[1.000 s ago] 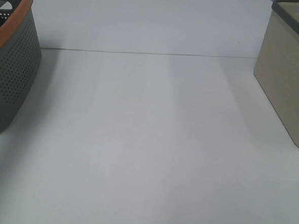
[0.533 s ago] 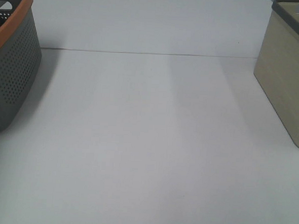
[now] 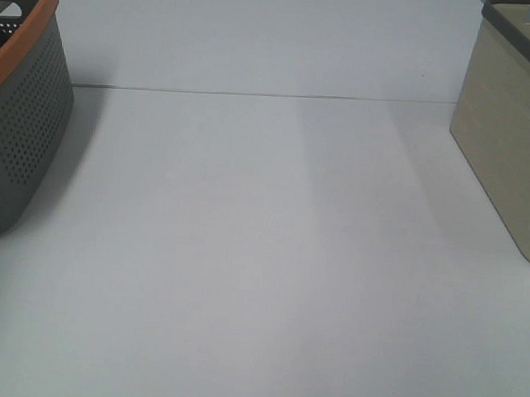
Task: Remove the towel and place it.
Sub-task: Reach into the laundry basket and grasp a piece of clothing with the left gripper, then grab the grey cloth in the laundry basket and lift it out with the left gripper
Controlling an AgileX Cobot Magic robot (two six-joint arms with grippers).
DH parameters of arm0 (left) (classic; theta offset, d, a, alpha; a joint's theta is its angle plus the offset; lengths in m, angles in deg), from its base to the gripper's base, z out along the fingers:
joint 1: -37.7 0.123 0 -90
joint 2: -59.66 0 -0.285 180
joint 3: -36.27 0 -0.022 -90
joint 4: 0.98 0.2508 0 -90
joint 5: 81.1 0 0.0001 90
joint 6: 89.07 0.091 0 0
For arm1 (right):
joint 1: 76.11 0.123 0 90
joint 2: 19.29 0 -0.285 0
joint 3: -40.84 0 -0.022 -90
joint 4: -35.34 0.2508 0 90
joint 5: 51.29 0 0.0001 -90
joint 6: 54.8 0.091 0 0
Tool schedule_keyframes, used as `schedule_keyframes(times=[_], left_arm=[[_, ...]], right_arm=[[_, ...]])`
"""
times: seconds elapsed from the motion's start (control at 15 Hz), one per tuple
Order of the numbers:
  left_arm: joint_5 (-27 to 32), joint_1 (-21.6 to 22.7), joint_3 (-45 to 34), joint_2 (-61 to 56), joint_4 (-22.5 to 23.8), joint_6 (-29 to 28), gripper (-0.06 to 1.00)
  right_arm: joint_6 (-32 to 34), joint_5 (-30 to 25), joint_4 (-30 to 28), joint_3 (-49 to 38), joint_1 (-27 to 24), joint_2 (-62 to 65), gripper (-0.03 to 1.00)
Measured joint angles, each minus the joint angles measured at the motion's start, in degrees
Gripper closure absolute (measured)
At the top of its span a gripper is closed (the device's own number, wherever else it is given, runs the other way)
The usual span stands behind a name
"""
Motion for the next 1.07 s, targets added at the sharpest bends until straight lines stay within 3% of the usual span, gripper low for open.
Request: schedule_keyframes(times=[0.73,0.8,1.07], left_arm=[[-1.43,0.00,0.00,5.16,0.00,0.00,0.01],[-1.43,0.00,0.00,5.16,0.00,0.00,0.04],[-2.01,0.00,0.00,5.16,0.00,0.00,0.42]], right_arm=[[0.00,0.00,0.00,0.00,0.00,0.00,0.27],[0.00,0.00,0.00,0.00,0.00,0.00,0.27],[0.00,0.00,0.00,0.00,0.00,0.00,0.27]])
